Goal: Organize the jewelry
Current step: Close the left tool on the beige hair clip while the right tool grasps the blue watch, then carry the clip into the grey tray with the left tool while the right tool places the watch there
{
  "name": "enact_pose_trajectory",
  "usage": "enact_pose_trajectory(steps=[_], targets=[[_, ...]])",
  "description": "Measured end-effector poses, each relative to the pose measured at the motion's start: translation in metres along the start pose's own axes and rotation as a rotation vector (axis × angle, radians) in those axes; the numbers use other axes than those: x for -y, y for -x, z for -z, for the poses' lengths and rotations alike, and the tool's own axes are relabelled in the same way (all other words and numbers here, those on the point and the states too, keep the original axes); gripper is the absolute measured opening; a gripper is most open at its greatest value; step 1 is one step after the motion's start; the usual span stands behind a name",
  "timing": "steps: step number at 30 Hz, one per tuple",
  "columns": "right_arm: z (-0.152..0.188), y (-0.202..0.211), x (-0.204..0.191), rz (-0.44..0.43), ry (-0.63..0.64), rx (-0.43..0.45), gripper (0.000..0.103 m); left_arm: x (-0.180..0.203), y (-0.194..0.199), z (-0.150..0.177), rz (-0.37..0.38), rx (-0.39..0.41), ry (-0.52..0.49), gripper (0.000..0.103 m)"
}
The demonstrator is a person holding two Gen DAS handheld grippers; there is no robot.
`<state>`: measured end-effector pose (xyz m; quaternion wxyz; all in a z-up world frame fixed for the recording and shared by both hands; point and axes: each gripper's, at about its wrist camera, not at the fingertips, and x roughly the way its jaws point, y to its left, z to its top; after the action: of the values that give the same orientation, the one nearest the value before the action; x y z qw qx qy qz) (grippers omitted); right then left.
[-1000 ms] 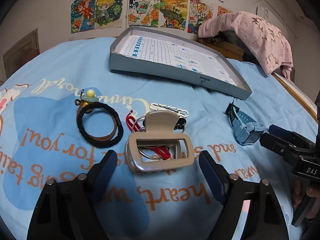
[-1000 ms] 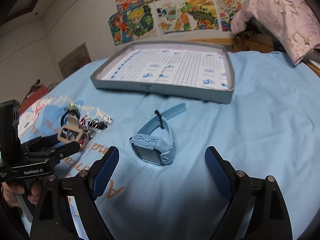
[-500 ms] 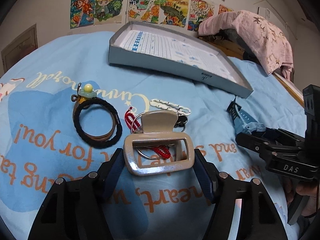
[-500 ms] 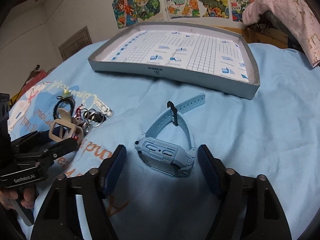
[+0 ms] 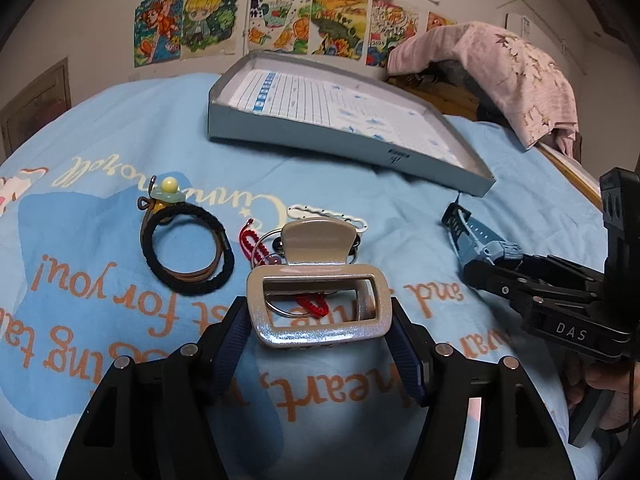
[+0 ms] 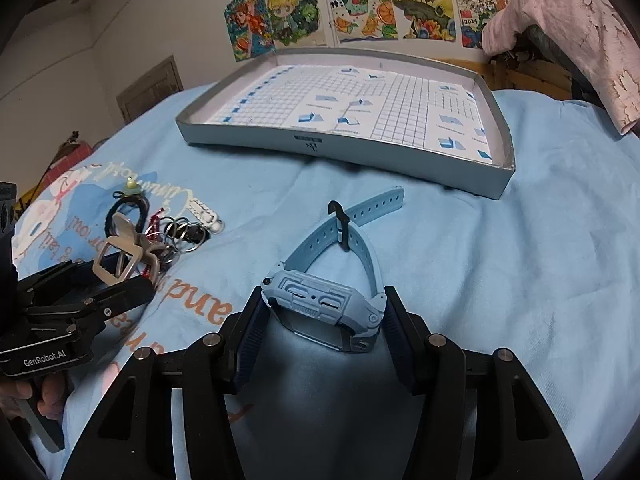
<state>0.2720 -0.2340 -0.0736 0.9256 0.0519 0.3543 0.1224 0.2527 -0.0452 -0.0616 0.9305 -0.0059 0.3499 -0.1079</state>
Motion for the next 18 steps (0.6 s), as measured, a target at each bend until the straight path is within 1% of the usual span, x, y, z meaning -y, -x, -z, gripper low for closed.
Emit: enact_pose_trajectory(steps=[5, 11, 14, 16, 18], targets=[[0.0, 0.01, -0.003, -0.015, 0.017, 0.045, 0.051, -0.002, 0.009, -0.001, 0.016, 0.038, 0.012, 0.064], [0.0, 0.024, -0.005, -0.037, 0.034, 0.103, 0.051, 0.0, 0.025, -0.007, 0.027, 0.122, 0.015, 0.064], [-0.005, 0.032, -0.004, -0.045, 0.028, 0.144, 0.051, -0.001, 0.03, -0.018, 0.047, 0.148, 0.048, 0.064], [-0.014, 0.036, -0.001, -0.043, 0.011, 0.171, 0.051, -0.003, 0.031, -0.032, 0.054, 0.164, 0.06, 0.064], [-0.024, 0.039, 0.004, -0.033, 0.0, 0.204, 0.051, -0.008, 0.027, -0.048, 0.066, 0.187, 0.098, 0.064]])
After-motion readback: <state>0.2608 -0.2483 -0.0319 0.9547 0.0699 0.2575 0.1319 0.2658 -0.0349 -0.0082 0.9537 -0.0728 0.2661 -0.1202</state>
